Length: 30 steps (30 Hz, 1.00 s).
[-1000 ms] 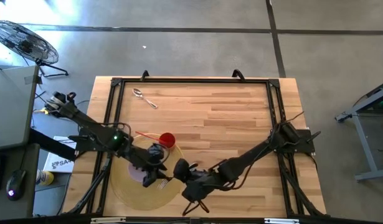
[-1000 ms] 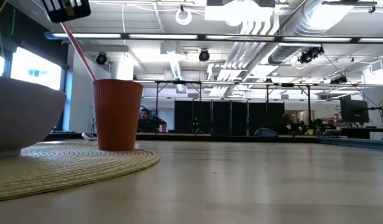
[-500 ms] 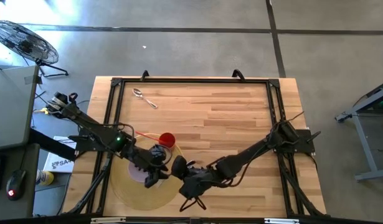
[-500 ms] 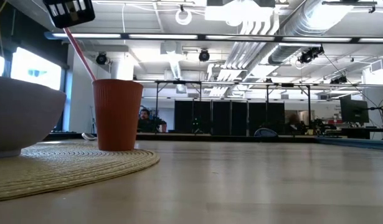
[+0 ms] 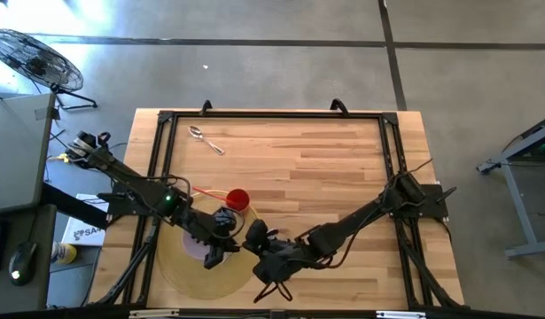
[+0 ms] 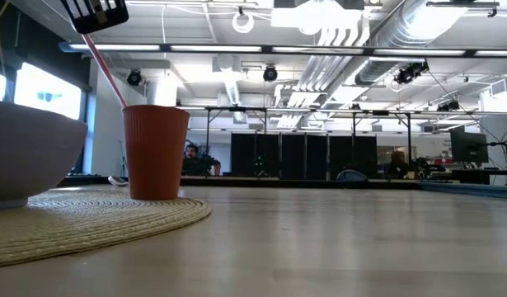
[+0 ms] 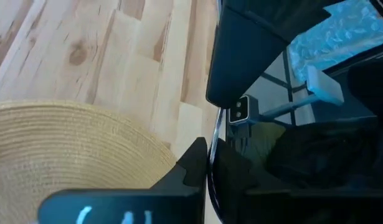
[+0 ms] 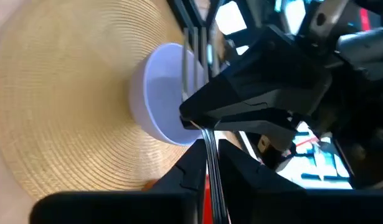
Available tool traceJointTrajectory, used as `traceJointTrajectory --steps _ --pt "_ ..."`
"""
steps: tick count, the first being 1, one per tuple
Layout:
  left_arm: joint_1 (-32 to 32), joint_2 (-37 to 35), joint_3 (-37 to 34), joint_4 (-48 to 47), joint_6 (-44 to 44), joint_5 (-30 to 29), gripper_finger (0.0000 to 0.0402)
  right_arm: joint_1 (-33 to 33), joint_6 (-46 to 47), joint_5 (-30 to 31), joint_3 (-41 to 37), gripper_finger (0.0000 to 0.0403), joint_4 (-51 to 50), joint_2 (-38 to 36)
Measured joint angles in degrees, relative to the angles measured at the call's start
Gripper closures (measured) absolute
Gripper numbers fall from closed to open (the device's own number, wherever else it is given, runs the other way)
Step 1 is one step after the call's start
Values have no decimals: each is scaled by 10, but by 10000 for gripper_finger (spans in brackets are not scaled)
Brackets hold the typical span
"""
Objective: Pick & Place Utensil
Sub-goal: Put the silver fork into the purple bowl on the brown mat
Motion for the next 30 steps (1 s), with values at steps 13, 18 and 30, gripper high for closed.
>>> traceJointTrajectory --steps 13,18,30 --pt "-13 -70 -1 -36 26 -75 397 61 36 67 1 282 59 -52" --pt "-68 -110 0 -4 93 -218 399 76 155 69 1 269 22 -75" --pt "-136 -38 -1 232 323 -405 400 47 463 85 -140 270 250 -74"
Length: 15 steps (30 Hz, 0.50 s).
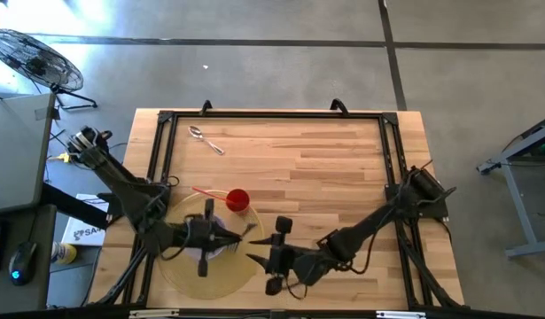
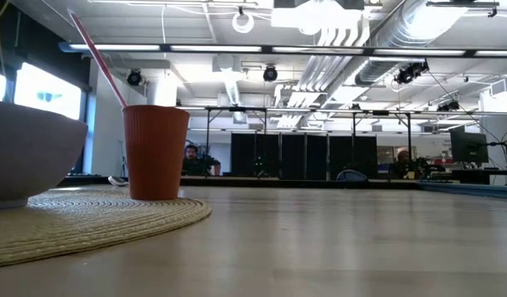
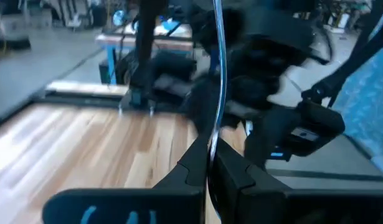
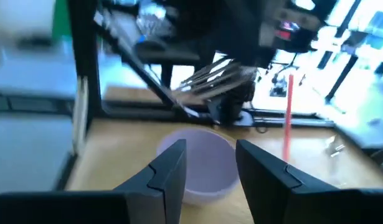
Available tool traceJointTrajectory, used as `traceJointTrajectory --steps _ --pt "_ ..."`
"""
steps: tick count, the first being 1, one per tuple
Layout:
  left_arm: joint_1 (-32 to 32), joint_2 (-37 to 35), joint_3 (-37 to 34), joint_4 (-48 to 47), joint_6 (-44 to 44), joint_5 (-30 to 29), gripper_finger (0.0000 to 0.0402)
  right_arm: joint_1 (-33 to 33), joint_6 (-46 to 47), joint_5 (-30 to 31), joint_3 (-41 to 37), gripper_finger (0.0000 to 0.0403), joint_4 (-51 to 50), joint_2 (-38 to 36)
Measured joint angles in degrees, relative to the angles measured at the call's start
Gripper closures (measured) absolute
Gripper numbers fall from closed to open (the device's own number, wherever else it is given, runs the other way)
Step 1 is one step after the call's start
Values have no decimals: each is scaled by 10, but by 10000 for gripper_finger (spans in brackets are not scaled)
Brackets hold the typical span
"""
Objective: Pick & Place Utensil
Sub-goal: Put the silver fork into the purple bowl on the brown mat
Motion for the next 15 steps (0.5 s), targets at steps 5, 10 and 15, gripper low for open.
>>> traceJointTrajectory --steps 5,10,15 --pt "0 42 0 76 68 0 400 -21 67 -81 -61 270 119 -5" --pt "0 51 0 93 93 0 400 -31 86 -150 -99 270 191 -27" --pt "3 64 0 143 130 0 400 -43 95 -156 -119 270 222 -30"
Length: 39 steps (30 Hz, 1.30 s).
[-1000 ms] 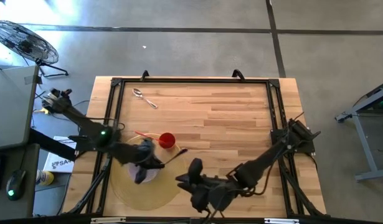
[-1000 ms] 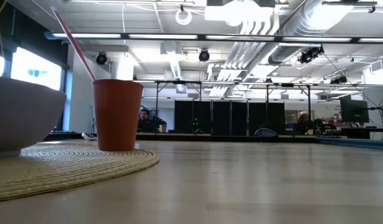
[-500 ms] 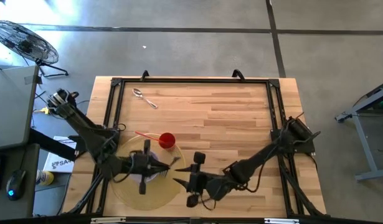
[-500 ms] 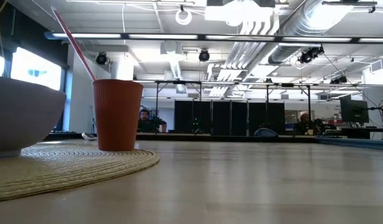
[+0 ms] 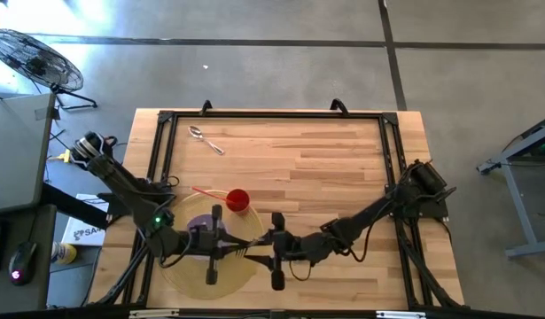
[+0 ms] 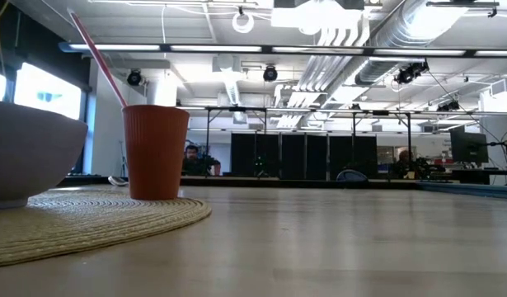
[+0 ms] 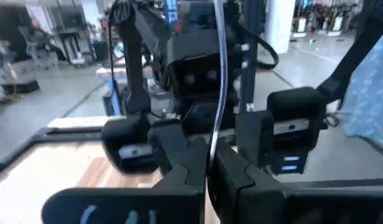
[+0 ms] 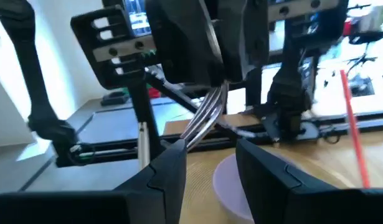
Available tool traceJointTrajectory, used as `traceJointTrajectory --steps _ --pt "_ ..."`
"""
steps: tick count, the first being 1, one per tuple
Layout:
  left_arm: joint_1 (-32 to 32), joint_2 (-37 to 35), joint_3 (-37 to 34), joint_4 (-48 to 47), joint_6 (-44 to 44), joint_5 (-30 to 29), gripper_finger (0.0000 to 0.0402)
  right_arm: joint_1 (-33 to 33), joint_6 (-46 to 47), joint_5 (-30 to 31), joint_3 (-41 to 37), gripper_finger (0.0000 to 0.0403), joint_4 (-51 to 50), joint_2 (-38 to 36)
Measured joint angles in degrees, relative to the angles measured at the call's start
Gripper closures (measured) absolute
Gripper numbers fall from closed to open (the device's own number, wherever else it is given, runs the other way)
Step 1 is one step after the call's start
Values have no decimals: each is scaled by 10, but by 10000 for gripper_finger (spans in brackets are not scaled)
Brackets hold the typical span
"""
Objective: Pick & Place Utensil
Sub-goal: Put the silver fork into the purple bowl on the brown mat
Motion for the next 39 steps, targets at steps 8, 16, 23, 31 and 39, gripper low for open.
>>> traceJointTrajectory --steps 8,16,23,31,39 --pt "2 28 0 60 66 1 401 -17 29 -61 -6 270 43 0" --pt "1 27 0 77 85 -7 401 -23 30 -71 -6 295 42 0" --pt "9 27 0 77 86 -14 401 -23 25 -69 -6 378 47 0" --pt "12 27 0 75 78 -6 371 -23 26 -54 -5 391 28 -1" --pt "12 25 0 79 78 -5 288 -23 28 -31 -5 400 5 -1"
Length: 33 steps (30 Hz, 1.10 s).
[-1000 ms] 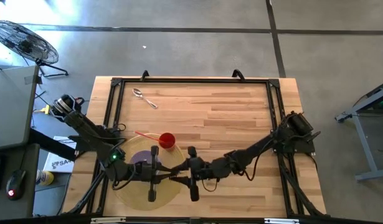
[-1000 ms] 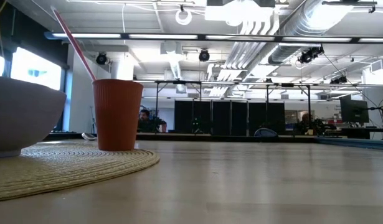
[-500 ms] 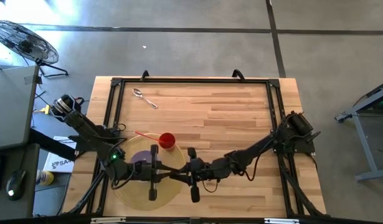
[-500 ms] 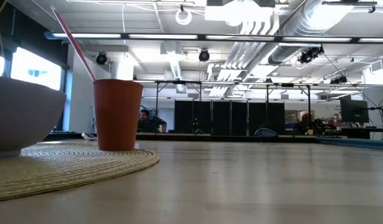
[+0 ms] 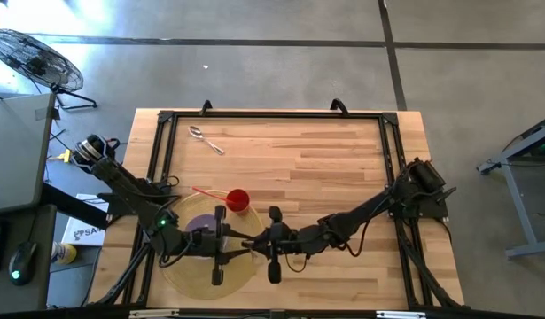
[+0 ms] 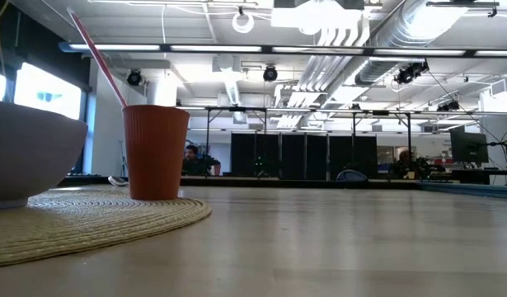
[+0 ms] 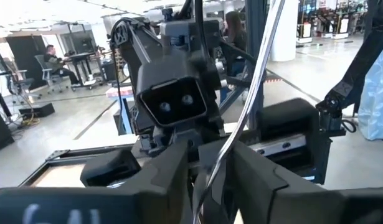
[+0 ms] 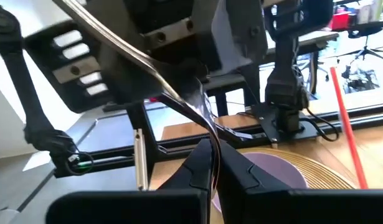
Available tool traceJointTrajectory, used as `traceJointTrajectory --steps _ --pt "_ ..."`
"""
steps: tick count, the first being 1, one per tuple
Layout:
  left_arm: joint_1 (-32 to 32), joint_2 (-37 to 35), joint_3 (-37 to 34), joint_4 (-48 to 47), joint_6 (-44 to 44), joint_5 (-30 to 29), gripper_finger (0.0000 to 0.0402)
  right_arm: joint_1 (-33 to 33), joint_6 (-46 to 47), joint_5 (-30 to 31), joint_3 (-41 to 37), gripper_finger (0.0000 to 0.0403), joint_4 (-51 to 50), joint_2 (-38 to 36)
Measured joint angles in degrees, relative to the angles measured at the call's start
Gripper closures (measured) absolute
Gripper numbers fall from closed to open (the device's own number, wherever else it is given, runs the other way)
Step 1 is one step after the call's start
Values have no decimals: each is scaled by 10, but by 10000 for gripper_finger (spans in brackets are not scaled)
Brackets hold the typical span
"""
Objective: Pick & Place Utensil
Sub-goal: Put the silver fork into the purple bowl on the brown mat
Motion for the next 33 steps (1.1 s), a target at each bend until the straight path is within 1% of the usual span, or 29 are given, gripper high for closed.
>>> traceJointTrajectory --steps 4,9,11,15,21,23,26,31,33 --pt "0 0 7 5 31 -4 260 0 3 26 0 399 -8 0" --pt "0 -1 49 -2 96 15 253 -2 11 69 0 400 -30 0" --pt "0 -1 65 -13 115 26 253 -5 15 72 -1 400 -40 1" --pt "0 -1 93 -41 121 37 253 -8 21 73 -1 401 -47 1" --pt "0 -2 97 -45 121 77 255 -10 23 73 -1 401 -47 1" --pt "0 -2 97 -39 121 94 266 -10 26 73 -1 401 -49 1" --pt "0 -1 97 -30 119 107 297 -11 26 75 -1 401 -49 1" --pt "0 -1 97 -31 108 75 378 -11 26 78 -1 402 -51 1" --pt "0 -1 98 -31 111 71 391 -10 29 71 -1 400 -53 2"
